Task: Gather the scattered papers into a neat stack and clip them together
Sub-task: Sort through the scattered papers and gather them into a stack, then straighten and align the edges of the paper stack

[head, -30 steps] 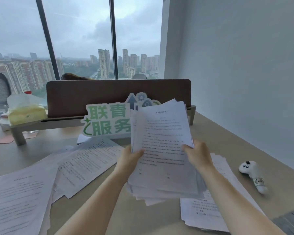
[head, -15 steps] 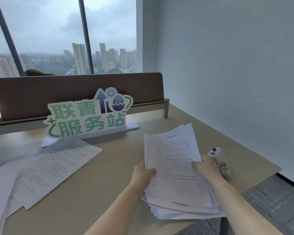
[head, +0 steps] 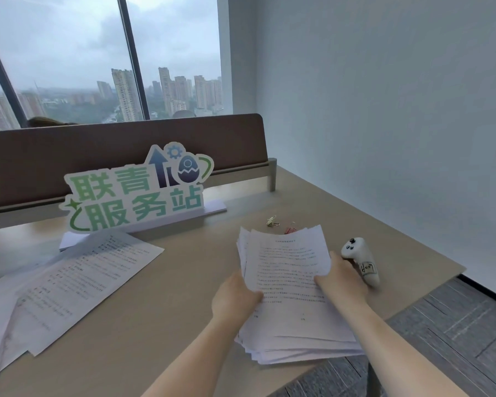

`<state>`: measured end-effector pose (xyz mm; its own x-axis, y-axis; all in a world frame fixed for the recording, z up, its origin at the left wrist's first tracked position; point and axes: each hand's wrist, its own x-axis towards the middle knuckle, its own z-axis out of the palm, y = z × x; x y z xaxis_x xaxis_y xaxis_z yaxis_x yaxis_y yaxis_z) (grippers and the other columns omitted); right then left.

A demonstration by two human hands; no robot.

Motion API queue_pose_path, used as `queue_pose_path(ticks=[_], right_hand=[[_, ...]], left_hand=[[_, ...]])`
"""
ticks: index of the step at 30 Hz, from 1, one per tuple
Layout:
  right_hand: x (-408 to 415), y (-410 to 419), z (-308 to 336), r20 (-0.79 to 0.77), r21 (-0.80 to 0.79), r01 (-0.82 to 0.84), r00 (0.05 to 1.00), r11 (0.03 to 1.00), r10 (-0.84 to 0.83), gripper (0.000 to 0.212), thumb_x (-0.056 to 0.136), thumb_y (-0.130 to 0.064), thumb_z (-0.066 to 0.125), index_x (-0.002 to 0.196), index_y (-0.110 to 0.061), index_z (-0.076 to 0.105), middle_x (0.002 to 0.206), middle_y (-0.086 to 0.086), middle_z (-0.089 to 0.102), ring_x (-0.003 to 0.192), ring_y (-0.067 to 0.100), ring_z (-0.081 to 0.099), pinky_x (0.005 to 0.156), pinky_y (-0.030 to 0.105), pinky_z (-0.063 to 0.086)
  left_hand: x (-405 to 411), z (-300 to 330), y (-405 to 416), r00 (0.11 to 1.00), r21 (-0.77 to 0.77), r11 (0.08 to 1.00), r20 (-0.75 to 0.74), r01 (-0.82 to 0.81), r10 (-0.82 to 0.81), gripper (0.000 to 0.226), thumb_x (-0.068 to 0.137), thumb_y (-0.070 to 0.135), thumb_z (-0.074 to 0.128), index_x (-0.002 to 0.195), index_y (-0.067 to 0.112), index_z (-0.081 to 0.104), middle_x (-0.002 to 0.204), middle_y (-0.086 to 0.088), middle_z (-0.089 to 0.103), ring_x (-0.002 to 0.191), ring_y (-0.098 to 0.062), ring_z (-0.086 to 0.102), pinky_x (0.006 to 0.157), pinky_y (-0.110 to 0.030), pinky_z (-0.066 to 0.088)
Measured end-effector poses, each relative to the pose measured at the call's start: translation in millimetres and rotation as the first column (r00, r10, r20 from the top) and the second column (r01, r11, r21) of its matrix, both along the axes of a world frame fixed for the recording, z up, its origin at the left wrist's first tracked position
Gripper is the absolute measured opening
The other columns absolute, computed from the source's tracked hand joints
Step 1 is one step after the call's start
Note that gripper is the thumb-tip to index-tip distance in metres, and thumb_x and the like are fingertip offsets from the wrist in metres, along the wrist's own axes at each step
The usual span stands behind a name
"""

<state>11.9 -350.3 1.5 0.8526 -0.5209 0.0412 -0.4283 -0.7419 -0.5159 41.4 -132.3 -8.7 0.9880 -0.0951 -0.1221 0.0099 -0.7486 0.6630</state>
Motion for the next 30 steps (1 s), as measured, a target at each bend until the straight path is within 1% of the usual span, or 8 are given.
queue_pose_path(ticks=[2,6,9,15,18,22,26,30], right_hand=[[1.7,1.4,-2.2,-0.014,-0.084,0.018,1.000,0.996,-0.019,0.038,0.080,-0.024,0.049,0.118,-0.022,0.047,0.115,0.012,0.054,0.104,0.035,0.054,0.075,0.037,0.047],[1.8,19.2,1.0,-0.007,-0.233,-0.050,0.999,0.971,0.049,0.051,0.084,-0.023,0.055,0.133,-0.024,0.045,0.121,0.009,0.051,0.114,0.031,0.047,0.083,0.036,0.044],[4.7,50.5,3.9,0.043,-0.184,-0.166,0.983,0.969,0.177,0.049,0.086,-0.026,0.060,0.134,-0.026,0.049,0.123,0.003,0.051,0.118,0.025,0.045,0.086,0.034,0.045],[16.0,154.3,6.1,0.097,-0.105,-0.421,0.897,0.901,0.431,0.040,0.088,-0.027,0.060,0.127,-0.025,0.056,0.123,0.001,0.053,0.117,0.024,0.047,0.080,0.035,0.046],[20.9,212.9,4.1,0.095,-0.102,-0.571,0.810,0.815,0.579,0.039,0.089,-0.030,0.059,0.128,-0.026,0.056,0.127,0.000,0.055,0.121,0.023,0.047,0.090,0.033,0.044],[23.3,289.1,-0.5,0.006,-0.101,-0.769,0.634,0.632,0.773,0.041,0.091,-0.033,0.056,0.131,-0.025,0.055,0.134,0.001,0.051,0.127,0.023,0.042,0.100,0.033,0.041],[20.6,354.7,-2.7,-0.064,-0.105,-0.866,0.497,0.490,0.865,0.047,0.091,-0.038,0.056,0.136,-0.023,0.053,0.136,0.002,0.049,0.129,0.023,0.040,0.101,0.034,0.041],[16.4,404.7,-1.6,-0.118,-0.119,-0.912,0.406,0.393,0.906,0.053,0.090,-0.043,0.056,0.138,-0.024,0.048,0.138,0.002,0.045,0.131,0.025,0.039,0.103,0.036,0.041]], left_hand=[[0.0,0.0,3.1,1.000,0.046,0.999,0.020,-0.006,0.005,0.049,0.069,0.043,0.066,0.112,0.023,0.053,0.105,0.003,0.061,0.091,-0.019,0.063,0.068,-0.032,0.051],[-1.0,0.7,15.1,0.997,0.033,0.999,0.071,-0.034,0.032,0.053,0.075,0.042,0.067,0.122,0.023,0.051,0.114,-0.002,0.058,0.098,-0.021,0.060,0.074,-0.033,0.051],[-1.6,3.6,36.0,0.989,0.002,0.995,0.104,-0.103,0.102,0.062,0.079,0.041,0.063,0.137,0.023,0.048,0.121,-0.007,0.060,0.105,-0.023,0.061,0.083,-0.035,0.053],[-12.1,11.0,118.0,0.951,0.015,0.963,0.164,-0.268,0.262,0.050,0.083,0.034,0.057,0.132,0.028,0.054,0.123,0.002,0.053,0.111,-0.016,0.056,0.084,-0.030,0.049],[-23.1,9.9,174.1,0.914,0.044,0.925,0.183,-0.377,0.363,0.051,0.084,0.035,0.055,0.134,0.027,0.052,0.132,0.003,0.049,0.123,-0.017,0.047,0.089,-0.034,0.049],[-44.5,10.1,251.7,0.851,0.170,0.840,0.218,-0.516,0.479,0.058,0.085,0.038,0.054,0.141,0.025,0.045,0.142,-0.001,0.045,0.130,-0.026,0.037,0.100,-0.037,0.040],[-64.7,7.5,317.0,0.776,0.251,0.734,0.177,-0.631,0.606,0.064,0.082,0.046,0.052,0.142,0.026,0.040,0.145,-0.002,0.042,0.132,-0.030,0.034,0.102,-0.043,0.035],[-78.5,7.0,366.3,0.696,0.282,0.649,0.109,-0.706,0.710,0.069,0.081,0.056,0.049,0.143,0.027,0.038,0.151,-0.005,0.036,0.138,-0.032,0.029,0.108,-0.048,0.031]])
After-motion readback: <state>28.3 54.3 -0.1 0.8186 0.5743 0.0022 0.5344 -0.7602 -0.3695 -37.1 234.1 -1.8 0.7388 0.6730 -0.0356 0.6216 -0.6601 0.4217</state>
